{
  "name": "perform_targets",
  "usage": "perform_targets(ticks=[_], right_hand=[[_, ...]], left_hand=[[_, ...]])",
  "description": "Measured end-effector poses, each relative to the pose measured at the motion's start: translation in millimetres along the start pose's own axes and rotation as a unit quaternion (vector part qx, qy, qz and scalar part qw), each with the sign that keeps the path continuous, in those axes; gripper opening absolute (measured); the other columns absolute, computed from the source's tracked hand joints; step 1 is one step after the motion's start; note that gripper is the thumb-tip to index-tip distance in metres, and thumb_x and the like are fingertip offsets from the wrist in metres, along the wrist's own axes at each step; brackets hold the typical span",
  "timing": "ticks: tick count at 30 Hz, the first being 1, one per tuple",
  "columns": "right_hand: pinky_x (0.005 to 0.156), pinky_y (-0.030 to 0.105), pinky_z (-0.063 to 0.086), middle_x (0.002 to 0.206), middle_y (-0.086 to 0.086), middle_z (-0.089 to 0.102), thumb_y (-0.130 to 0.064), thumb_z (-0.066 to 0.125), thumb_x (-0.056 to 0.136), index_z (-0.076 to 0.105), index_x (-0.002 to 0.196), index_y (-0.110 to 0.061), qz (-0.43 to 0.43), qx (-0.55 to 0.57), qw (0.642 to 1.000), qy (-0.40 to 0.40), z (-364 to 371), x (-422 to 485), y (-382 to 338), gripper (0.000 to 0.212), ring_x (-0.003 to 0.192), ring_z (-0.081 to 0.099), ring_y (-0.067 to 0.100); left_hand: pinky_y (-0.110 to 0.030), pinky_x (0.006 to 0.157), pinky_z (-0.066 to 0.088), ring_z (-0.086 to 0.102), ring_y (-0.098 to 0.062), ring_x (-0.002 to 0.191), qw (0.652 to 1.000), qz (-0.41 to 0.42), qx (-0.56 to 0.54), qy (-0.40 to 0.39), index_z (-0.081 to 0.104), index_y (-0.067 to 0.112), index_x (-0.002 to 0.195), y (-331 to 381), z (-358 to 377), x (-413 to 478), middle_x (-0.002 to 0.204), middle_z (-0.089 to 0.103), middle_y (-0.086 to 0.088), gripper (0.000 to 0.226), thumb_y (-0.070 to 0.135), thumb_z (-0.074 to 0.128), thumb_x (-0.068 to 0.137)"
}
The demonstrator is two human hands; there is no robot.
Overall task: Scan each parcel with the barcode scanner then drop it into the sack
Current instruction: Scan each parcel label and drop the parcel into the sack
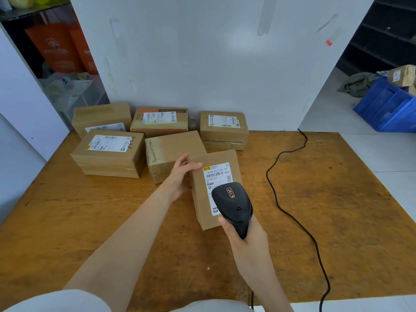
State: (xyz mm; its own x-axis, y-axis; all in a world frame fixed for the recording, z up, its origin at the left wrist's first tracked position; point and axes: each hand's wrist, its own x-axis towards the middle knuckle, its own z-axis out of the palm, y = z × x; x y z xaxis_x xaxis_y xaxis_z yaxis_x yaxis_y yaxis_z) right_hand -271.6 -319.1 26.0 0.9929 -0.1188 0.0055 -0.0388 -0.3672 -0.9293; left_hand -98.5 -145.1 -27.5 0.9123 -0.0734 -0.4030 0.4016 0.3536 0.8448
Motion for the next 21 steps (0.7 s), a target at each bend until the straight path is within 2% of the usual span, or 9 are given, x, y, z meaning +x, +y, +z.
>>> perform_targets(ticks=[2, 5, 7, 10, 12, 14, 15, 17, 21], right_hand=[[0.071, 0.008, 0.047, 0.099, -0.009, 0.068, -0.047, 0.062, 0.079, 0.054, 0.127, -0.019, 0.005, -0.005, 1.000, 0.001, 0.1, 0.1, 0.5, 0.057, 0.088, 0.062, 0.005], [0.071, 0.005, 0.046, 0.101, -0.012, 0.069, -0.055, 0.059, 0.072, 0.053, 0.124, -0.025, 0.011, 0.002, 1.000, 0.004, 0.3, 1.5, 0.7, 0.061, 0.090, 0.063, 0.001], [0.066, 0.005, 0.046, 0.096, -0.016, 0.068, -0.054, 0.061, 0.074, 0.051, 0.115, -0.036, 0.019, 0.003, 1.000, 0.017, -0.2, 5.6, 6.6, 0.045, 0.085, 0.062, -0.005], [0.058, 0.011, 0.046, 0.095, -0.010, 0.065, -0.033, 0.064, 0.088, 0.044, 0.098, -0.039, 0.043, -0.013, 0.998, 0.034, -3.7, 20.5, 26.4, 0.023, 0.078, 0.061, 0.000], [0.066, 0.020, 0.048, 0.104, 0.003, 0.060, -0.023, 0.058, 0.093, 0.043, 0.103, -0.034, 0.063, -0.047, 0.996, 0.038, -5.4, 35.9, 45.1, 0.021, 0.087, 0.059, 0.010], [0.085, 0.043, 0.048, 0.117, 0.011, 0.053, -0.022, 0.055, 0.095, 0.042, 0.124, -0.017, 0.086, -0.132, 0.987, 0.038, -3.5, 53.7, 63.6, 0.032, 0.104, 0.055, 0.029], [0.090, 0.049, 0.045, 0.122, 0.014, 0.051, -0.022, 0.054, 0.095, 0.039, 0.132, -0.010, 0.099, -0.185, 0.977, 0.037, -0.6, 61.6, 73.4, 0.041, 0.111, 0.051, 0.034], [0.093, 0.052, 0.043, 0.126, 0.019, 0.048, -0.027, 0.052, 0.096, 0.035, 0.136, -0.005, 0.119, -0.278, 0.953, 0.032, 8.5, 72.9, 88.2, 0.048, 0.118, 0.044, 0.039], [0.093, 0.053, 0.042, 0.129, 0.019, 0.045, -0.033, 0.053, 0.095, 0.034, 0.136, -0.006, 0.144, -0.378, 0.914, 0.004, 28.7, 84.1, 109.2, 0.054, 0.122, 0.040, 0.039]], left_hand=[[-0.042, 0.076, 0.049, 0.054, -0.022, 0.111, 1.000, -0.001, -0.002, 0.000, 0.041, 0.036, 0.135, 0.2, -0.3, 0.1, 0.132, 0.053, -0.004, 0.082, 0.028, 0.079, 0.063], [-0.044, 0.080, 0.049, 0.054, -0.023, 0.114, 1.000, -0.003, 0.001, 0.002, 0.042, 0.037, 0.135, 1.0, -2.0, -0.4, 0.133, 0.053, -0.004, 0.083, 0.030, 0.080, 0.061], [-0.046, 0.083, 0.049, 0.053, -0.024, 0.115, 1.000, -0.001, 0.000, 0.008, 0.042, 0.037, 0.135, 2.0, -5.7, -2.1, 0.134, 0.053, -0.004, 0.084, 0.031, 0.080, 0.060], [-0.044, 0.081, 0.047, 0.053, -0.023, 0.115, 0.999, 0.004, -0.006, 0.036, 0.044, 0.036, 0.135, 6.0, -15.4, -8.0, 0.133, 0.054, -0.004, 0.084, 0.033, 0.080, 0.059], [-0.043, 0.079, 0.046, 0.053, -0.023, 0.116, 0.998, 0.007, -0.013, 0.061, 0.045, 0.034, 0.136, 8.9, -24.5, -13.8, 0.132, 0.056, -0.005, 0.084, 0.037, 0.079, 0.059], [-0.042, 0.077, 0.047, 0.054, -0.022, 0.116, 0.997, 0.009, -0.018, 0.081, 0.047, 0.032, 0.136, 11.4, -34.5, -20.4, 0.131, 0.058, -0.005, 0.083, 0.041, 0.079, 0.059], [-0.042, 0.078, 0.048, 0.056, -0.021, 0.114, 0.996, 0.008, -0.020, 0.089, 0.047, 0.031, 0.135, 12.1, -39.6, -24.0, 0.128, 0.060, -0.005, 0.082, 0.043, 0.078, 0.060], [-0.043, 0.079, 0.048, 0.058, -0.020, 0.111, 0.994, 0.003, -0.018, 0.105, 0.049, 0.030, 0.134, 13.0, -49.2, -32.4, 0.122, 0.065, -0.003, 0.081, 0.047, 0.077, 0.060], [-0.043, 0.081, 0.051, 0.062, -0.020, 0.103, 0.992, -0.009, -0.012, 0.124, 0.053, 0.025, 0.127, 13.4, -64.3, -45.1, 0.113, 0.069, -0.003, 0.071, 0.050, 0.075, 0.064]])
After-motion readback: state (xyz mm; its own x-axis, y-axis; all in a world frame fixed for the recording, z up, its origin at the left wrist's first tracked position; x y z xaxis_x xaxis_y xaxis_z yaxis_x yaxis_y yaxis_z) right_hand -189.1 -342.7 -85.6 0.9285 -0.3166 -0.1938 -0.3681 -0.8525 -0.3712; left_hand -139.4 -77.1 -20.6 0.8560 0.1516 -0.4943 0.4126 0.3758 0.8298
